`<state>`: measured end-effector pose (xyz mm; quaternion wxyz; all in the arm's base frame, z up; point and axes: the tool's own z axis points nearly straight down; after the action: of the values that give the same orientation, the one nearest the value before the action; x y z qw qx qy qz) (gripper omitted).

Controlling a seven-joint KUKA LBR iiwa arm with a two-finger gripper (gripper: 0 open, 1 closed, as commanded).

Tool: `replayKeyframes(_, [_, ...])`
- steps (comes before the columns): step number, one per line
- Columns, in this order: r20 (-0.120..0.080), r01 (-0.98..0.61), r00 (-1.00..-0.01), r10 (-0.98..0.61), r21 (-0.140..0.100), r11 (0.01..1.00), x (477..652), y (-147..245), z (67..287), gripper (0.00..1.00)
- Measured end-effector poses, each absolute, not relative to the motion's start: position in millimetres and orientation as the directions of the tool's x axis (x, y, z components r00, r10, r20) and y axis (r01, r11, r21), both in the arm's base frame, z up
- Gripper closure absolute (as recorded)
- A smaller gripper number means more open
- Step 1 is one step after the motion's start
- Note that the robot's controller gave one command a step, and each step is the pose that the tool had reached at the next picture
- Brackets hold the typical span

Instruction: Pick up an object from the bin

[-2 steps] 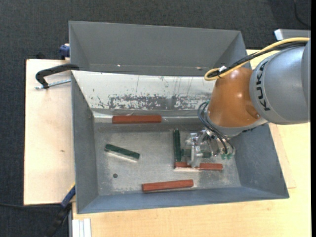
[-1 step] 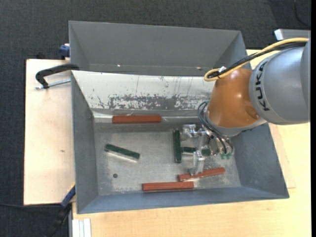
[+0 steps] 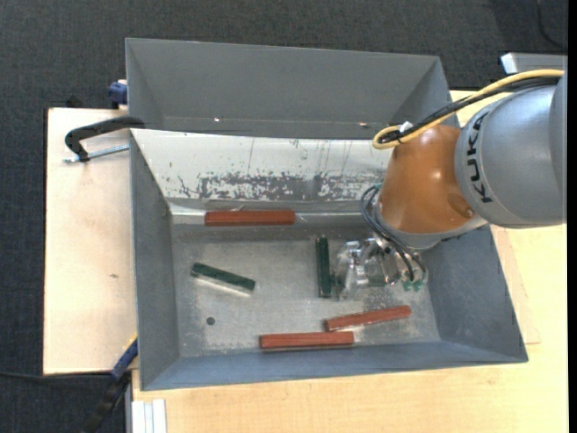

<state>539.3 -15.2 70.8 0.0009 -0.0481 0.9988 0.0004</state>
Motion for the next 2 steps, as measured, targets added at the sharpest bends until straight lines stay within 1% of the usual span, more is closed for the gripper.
replayKeyframes(1, [-0.002, -0.096, -0.995, -0.096, 0.001, 0.995, 539.3, -15, 71, 1.0])
replayKeyframes(2, [-0.023, -0.13, -0.991, -0.13, 0.0, 0.991, 510.2, 30, 75, 0.0])
